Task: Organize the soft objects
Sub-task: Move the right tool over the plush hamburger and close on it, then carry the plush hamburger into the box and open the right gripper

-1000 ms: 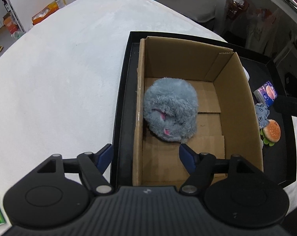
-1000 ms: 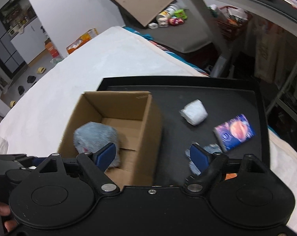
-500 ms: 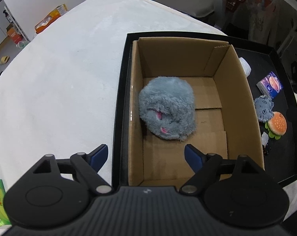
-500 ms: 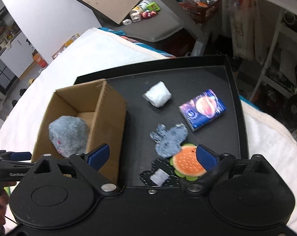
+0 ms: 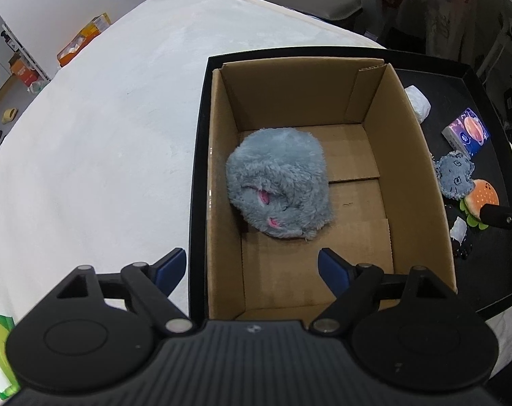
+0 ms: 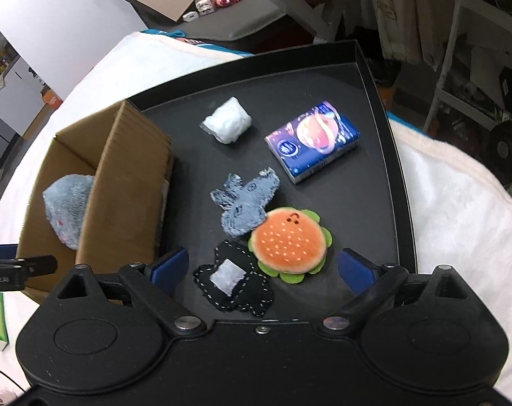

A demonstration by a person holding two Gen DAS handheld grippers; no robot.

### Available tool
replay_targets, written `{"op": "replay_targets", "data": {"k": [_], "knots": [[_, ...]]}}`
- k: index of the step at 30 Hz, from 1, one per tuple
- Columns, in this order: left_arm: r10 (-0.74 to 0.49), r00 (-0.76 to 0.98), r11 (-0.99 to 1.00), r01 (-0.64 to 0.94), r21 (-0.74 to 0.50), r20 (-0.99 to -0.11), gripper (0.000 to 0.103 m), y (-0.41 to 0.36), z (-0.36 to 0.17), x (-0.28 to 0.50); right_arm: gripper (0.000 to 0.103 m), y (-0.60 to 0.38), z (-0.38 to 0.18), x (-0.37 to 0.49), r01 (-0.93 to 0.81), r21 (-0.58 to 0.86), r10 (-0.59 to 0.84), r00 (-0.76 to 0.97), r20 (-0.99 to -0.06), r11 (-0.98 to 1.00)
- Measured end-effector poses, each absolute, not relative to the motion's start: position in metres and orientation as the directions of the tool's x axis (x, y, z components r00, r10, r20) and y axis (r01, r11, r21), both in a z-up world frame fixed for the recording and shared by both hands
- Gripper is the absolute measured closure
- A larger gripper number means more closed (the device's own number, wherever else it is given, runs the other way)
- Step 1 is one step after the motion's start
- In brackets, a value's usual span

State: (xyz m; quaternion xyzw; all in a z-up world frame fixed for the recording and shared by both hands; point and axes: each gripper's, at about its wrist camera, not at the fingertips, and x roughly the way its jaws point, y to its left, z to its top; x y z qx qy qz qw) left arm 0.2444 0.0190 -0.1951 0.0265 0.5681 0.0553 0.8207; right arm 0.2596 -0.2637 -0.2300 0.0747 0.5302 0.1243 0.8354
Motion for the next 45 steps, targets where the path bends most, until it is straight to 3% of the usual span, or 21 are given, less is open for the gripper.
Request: {"op": "replay_targets", "data": {"k": [11,14,16,21,45], "knots": [[0.128,0.343,0.992,-0.038,0.123,-0.931,0.019,0.010,-0.198,0.247,0.020,-0.266,-0.246,0.265,-0.119,0.223,0.253,0.410,-0.876,0.967],[0.121,0.344,0.993,-0.031,0.118,-0.931,0.019,0.008,-0.199,0.247,0.034,-0.261,-0.253,0.265,-0.129,0.189,0.226,0.399,-0.889,0.973],[0.116,0.345,0.993,-0.030,0.113,-0.932,0.019,0.008,-0.199,0.247,0.052,-0.261,-0.256,0.265,-0.125,0.177,0.213,0.393,-0.894,0.976],[0.108,0.349,0.994,-0.034,0.103,-0.931,0.019,0.011,-0.198,0.247,0.062,-0.263,-0.257,0.264,-0.118,0.177,0.209,0.385,-0.899,0.977],[0.008,0.395,0.996,-0.089,-0.030,-0.919,0.019,0.038,-0.191,0.239,0.064,-0.224,-0.182,0.270,-0.198,0.167,0.244,0.480,-0.843,0.966]]}}
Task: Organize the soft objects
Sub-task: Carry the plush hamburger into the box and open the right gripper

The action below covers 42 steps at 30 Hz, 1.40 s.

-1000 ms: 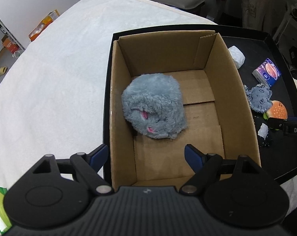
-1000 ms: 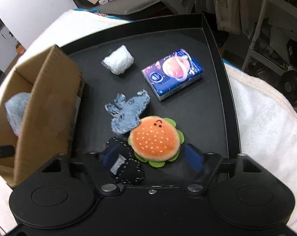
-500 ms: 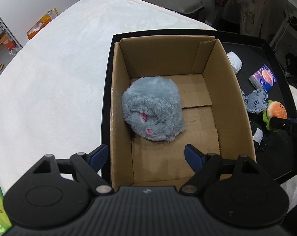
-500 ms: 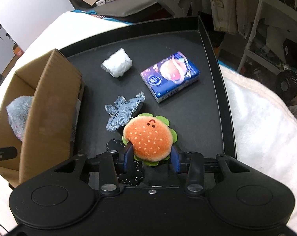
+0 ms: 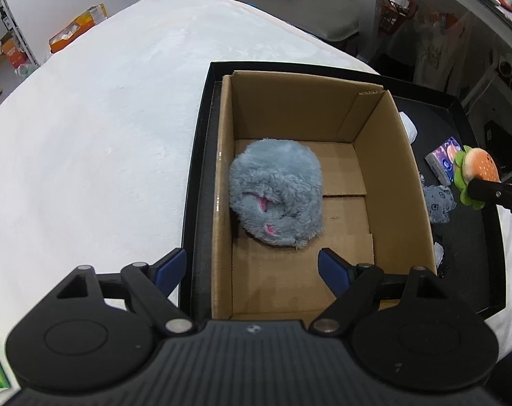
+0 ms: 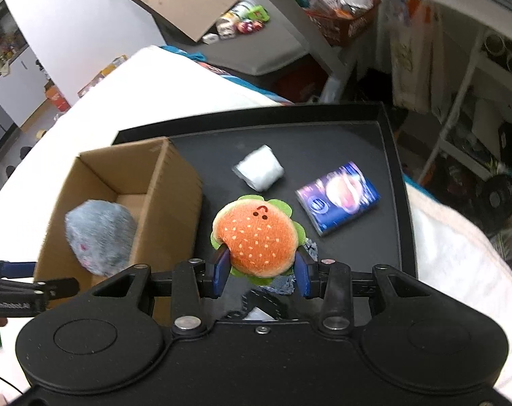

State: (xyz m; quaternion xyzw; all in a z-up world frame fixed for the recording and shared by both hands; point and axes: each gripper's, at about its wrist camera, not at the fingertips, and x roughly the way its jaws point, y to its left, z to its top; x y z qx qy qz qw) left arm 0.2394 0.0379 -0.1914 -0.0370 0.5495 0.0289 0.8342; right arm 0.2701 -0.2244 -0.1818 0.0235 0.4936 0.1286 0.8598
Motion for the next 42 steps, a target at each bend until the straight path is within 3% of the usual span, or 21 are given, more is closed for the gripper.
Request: {"op": "replay_targets", "data": {"k": [12,18,32,42], "knots": [[-0.039,0.425,0.989,-0.114,-0.096,-0.905,0.020,0.058,-0.192,0.237,0.064,-0.182,-0.158,0.276,-0.265,0.130,0.250,0.493,-0.833,0.956],[-0.067,0.435,0.984,-0.122,-0.133,-0.898,0.026,0.067,-0.195,0.236,0.064,-0.159,-0.148,0.281,-0.301,0.113,0.257,0.498,-0.828,0.947],[-0.126,0.436,0.961,-0.168,-0.218,-0.891,0.073,0.089,-0.208,0.237,0.064,-0.097,-0.144,0.293,-0.421,0.082,0.294,0.468,-0.834,0.904],[-0.163,0.430,0.952,-0.168,-0.256,-0.888,0.086,0.096,-0.214,0.237,0.064,-0.064,-0.152,0.297,-0.467,0.076,0.306,0.439,-0.845,0.881]]}}
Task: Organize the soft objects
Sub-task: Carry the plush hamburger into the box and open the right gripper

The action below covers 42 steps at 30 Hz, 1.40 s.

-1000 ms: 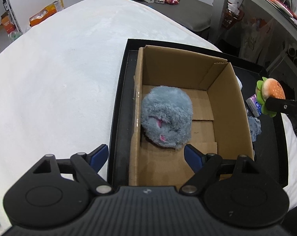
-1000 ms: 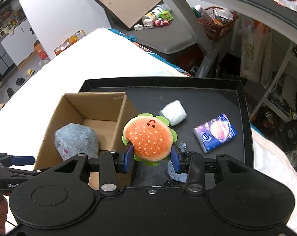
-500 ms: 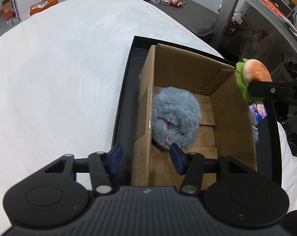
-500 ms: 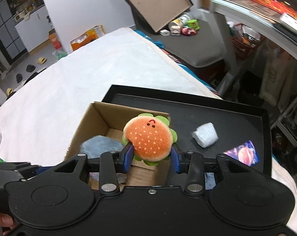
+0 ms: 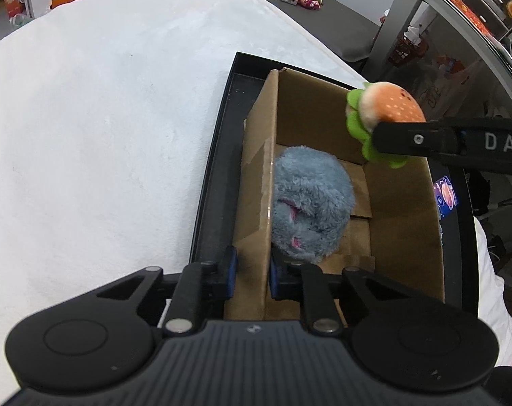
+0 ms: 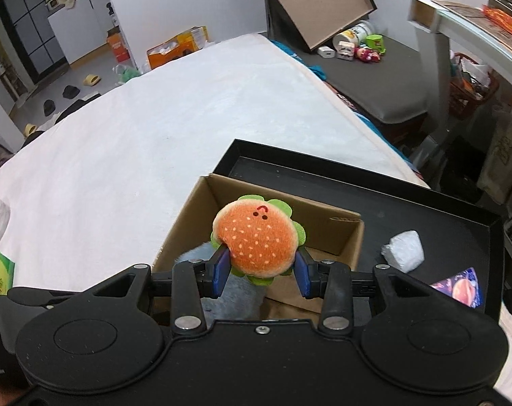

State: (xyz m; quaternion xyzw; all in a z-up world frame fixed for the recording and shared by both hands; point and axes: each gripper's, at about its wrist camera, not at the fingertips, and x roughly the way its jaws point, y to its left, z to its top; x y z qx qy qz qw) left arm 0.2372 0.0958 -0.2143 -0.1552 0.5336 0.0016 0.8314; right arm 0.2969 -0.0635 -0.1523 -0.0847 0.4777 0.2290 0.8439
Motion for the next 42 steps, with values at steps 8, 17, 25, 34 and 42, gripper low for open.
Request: {"op": "replay_targets", "data": {"k": [8,17,25,34,42], "knots": [[-0.169,0.432,0.947,-0.179,-0.267,-0.886,0.086,0.099,-0.215,0.236,0.064,-0.044,-0.156,0.296,-0.490,0.079,0.316,0.422,-0.850,0.868],[-0.174,0.431,0.944,-0.182,-0.275,-0.885,0.086,0.099,-0.215,0.237,0.060,-0.026,-0.168,0.298,-0.500,0.089,0.318,0.395,-0.862,0.861],[-0.179,0.433,0.941,-0.186,-0.282,-0.883,0.086,0.101,-0.216,0.237,0.049,-0.022,-0.172,0.294,-0.497,0.051,0.282,0.402,-0.871,0.866],[-0.168,0.432,0.943,-0.190,-0.272,-0.886,0.086,0.098,-0.215,0.238,0.044,-0.027,-0.167,0.291,-0.499,0.032,0.274,0.418,-0.866,0.866],[-0.148,0.427,0.952,-0.184,-0.245,-0.892,0.085,0.093,-0.213,0.239,0.039,-0.046,-0.161,0.290,-0.473,0.043,0.275,0.433,-0.859,0.880]]}}
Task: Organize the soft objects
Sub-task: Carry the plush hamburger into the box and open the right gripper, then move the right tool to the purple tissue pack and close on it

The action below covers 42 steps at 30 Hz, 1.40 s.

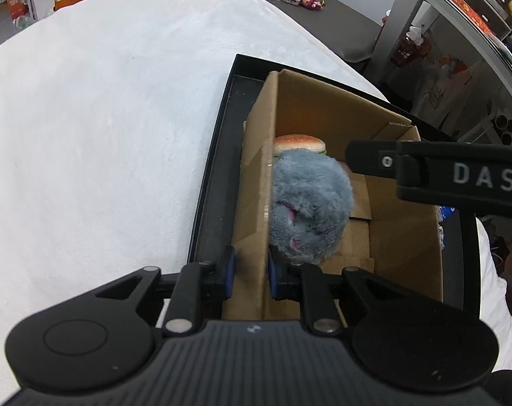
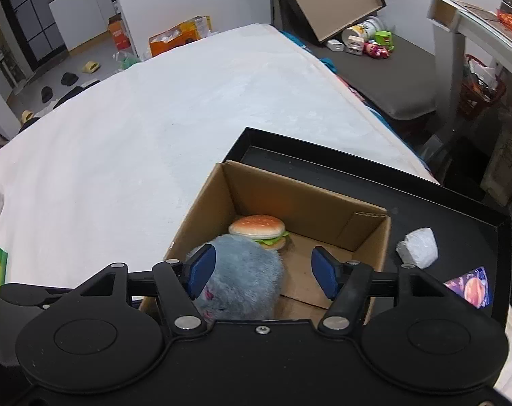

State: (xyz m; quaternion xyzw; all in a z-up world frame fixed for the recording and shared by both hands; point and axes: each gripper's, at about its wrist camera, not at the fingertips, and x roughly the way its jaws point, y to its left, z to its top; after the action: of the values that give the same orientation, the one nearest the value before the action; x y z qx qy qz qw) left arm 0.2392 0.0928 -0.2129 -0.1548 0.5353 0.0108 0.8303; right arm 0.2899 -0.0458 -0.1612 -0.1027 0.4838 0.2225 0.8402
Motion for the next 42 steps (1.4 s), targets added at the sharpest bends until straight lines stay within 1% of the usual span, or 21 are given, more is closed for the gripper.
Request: {"op": "replay_targets", "data": {"k": [4,8,10,12,14,15,17,18,20,22,25,29,35,42], "knots": [[-0.128,0.433,0.960,-0.172,-0.221,-0.892,0.083,0.088,-0.209,0.238,0.030,-0.060,-0.155,0.288,-0.454,0.052,0.280,0.452,-0.847,0.890],[-0.117,0.434,0.965,-0.163,-0.205,-0.894,0.082,0.085,-0.205,0.238,0.027,-0.078,-0.150,0.286,-0.428,0.064,0.281,0.467,-0.838,0.902],[-0.111,0.432,0.967,-0.161,-0.197,-0.895,0.080,0.083,-0.204,0.238,0.024,-0.086,-0.148,0.285,-0.414,0.071,0.282,0.475,-0.833,0.907],[-0.100,0.430,0.970,-0.160,-0.185,-0.897,0.074,0.080,-0.201,0.238,0.020,-0.095,-0.146,0.285,-0.399,0.077,0.281,0.486,-0.828,0.914],[-0.092,0.429,0.971,-0.161,-0.177,-0.899,0.060,0.078,-0.200,0.238,0.016,-0.104,-0.144,0.284,-0.384,0.083,0.281,0.495,-0.822,0.920],[-0.086,0.428,0.972,-0.162,-0.170,-0.900,0.057,0.077,-0.199,0.239,0.013,-0.109,-0.143,0.284,-0.375,0.087,0.280,0.500,-0.820,0.923],[-0.074,0.430,0.974,-0.161,-0.157,-0.900,0.046,0.074,-0.197,0.238,0.011,-0.118,-0.142,0.283,-0.362,0.092,0.279,0.507,-0.816,0.928],[-0.070,0.432,0.975,-0.159,-0.153,-0.899,0.044,0.073,-0.196,0.238,0.010,-0.122,-0.142,0.283,-0.355,0.093,0.276,0.510,-0.815,0.930],[-0.061,0.434,0.977,-0.158,-0.142,-0.899,0.036,0.072,-0.194,0.238,0.008,-0.131,-0.143,0.283,-0.340,0.093,0.268,0.516,-0.813,0.936],[-0.047,0.435,0.978,-0.161,-0.129,-0.899,0.033,0.071,-0.193,0.237,0.005,-0.140,-0.143,0.283,-0.327,0.094,0.263,0.523,-0.811,0.940],[-0.037,0.437,0.980,-0.162,-0.119,-0.899,0.030,0.067,-0.192,0.239,0.000,-0.156,-0.144,0.283,-0.300,0.094,0.252,0.545,-0.800,0.949],[-0.021,0.437,0.985,-0.145,-0.094,-0.899,0.023,0.060,-0.191,0.240,0.000,-0.176,-0.149,0.284,-0.261,0.095,0.230,0.557,-0.798,0.961],[0.003,0.426,0.987,-0.147,-0.065,-0.905,0.022,0.054,-0.193,0.244,0.000,-0.201,-0.161,0.289,-0.224,0.097,0.208,0.552,-0.808,0.970],[0.027,0.411,0.990,-0.137,-0.033,-0.911,0.021,0.044,-0.195,0.250,0.000,-0.227,-0.178,0.298,-0.186,0.132,0.213,0.537,-0.816,0.974]]}}
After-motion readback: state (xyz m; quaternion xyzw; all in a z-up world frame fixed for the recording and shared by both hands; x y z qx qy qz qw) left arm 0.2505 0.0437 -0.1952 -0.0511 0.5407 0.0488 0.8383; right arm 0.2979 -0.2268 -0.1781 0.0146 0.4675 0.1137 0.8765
